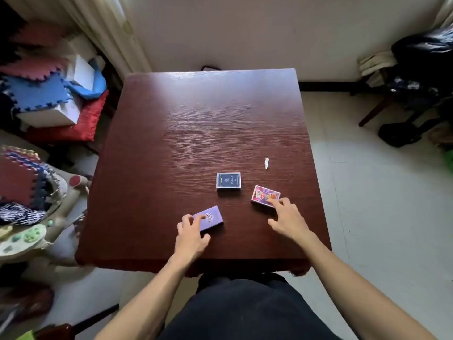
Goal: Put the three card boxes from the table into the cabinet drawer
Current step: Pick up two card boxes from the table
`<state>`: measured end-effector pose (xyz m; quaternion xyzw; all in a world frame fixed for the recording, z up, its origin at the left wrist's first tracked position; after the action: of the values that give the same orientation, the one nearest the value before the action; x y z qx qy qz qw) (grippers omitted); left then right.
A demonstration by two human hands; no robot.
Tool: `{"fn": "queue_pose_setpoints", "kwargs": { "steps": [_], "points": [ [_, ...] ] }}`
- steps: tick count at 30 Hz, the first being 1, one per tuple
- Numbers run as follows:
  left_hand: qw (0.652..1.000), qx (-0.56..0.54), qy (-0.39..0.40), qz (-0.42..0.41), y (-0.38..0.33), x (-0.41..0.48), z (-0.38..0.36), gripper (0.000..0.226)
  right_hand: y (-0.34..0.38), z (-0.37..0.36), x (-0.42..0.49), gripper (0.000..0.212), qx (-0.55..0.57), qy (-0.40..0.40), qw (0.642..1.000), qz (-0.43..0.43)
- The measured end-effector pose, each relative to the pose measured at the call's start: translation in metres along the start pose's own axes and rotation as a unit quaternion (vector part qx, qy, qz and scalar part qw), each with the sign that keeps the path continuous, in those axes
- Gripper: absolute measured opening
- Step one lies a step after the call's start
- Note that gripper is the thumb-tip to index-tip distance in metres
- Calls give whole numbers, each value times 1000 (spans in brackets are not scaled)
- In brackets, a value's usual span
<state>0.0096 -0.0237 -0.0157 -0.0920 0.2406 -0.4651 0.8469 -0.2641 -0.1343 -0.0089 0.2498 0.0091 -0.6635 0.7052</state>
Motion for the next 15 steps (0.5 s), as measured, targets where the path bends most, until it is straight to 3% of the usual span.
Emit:
{"fn": "queue_pose_setpoints", "kwargs": {
  "steps": [3, 7, 15],
  "points": [
    [991, 84, 69, -76, -22, 14, -11, 78, 13, -1, 21, 77, -47, 28, 998, 21],
    [981, 150, 76, -96, -30, 23, -21, 80, 21, -14, 46, 89, -72, 62, 995, 34],
    [971, 186, 61, -139, -33, 35, -28, 69, 29, -28, 68, 69, -99, 54, 991, 71]
  ]
}}
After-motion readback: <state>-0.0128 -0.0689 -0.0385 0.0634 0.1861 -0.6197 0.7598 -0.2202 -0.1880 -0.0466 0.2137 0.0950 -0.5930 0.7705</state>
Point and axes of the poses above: each hand's wrist, its own x-axis towards the middle knuckle, its own z-axis out of the back of the hand, y = z × x, the point moved 3 cm from there along x, towards the middle knuckle, and after that the axes turned 14 degrees about -y, right-handed, at the moved point
